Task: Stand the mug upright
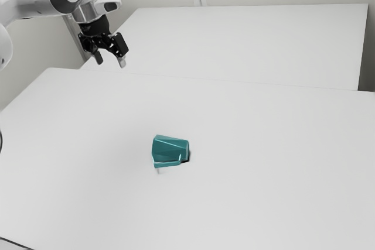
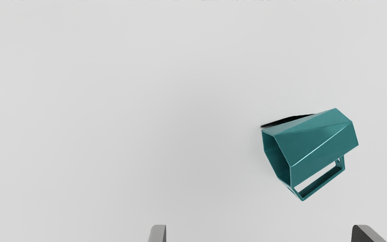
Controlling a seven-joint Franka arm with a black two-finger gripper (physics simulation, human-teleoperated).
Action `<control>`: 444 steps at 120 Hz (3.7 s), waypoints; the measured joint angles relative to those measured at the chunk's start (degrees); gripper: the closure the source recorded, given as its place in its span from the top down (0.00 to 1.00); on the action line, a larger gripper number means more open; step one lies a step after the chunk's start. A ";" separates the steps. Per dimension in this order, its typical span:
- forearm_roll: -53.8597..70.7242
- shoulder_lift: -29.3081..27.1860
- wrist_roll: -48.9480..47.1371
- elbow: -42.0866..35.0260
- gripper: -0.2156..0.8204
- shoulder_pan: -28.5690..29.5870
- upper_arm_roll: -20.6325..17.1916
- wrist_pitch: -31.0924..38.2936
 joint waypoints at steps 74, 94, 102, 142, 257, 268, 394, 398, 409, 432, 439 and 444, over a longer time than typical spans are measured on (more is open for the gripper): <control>-21.45 -2.44 4.26 -15.15 0.79 1.75 4.67 4.85; -31.08 -3.12 9.35 -25.03 0.79 2.99 6.60 9.15; -34.12 -3.01 11.65 -28.64 0.79 2.53 6.66 11.63; -46.53 -1.09 22.12 -39.77 0.79 1.97 6.58 20.81; -63.98 1.68 35.75 -43.29 0.23 0.88 4.57 22.48; -64.03 1.60 36.49 -43.14 0.15 0.88 4.57 22.44; -3.40 -6.53 17.54 -29.53 0.03 2.90 -3.47 26.39; -3.15 -6.49 16.30 -30.32 0.03 2.10 -3.63 27.43; -2.96 -6.35 13.21 -32.56 0.03 -0.52 -3.79 30.37; -2.69 -5.27 8.08 -33.64 0.03 -2.97 -4.17 34.15; -2.54 -4.97 6.80 -33.66 0.03 -2.17 -4.45 34.77; -2.43 -4.60 5.94 -33.65 0.03 -1.54 -4.52 35.11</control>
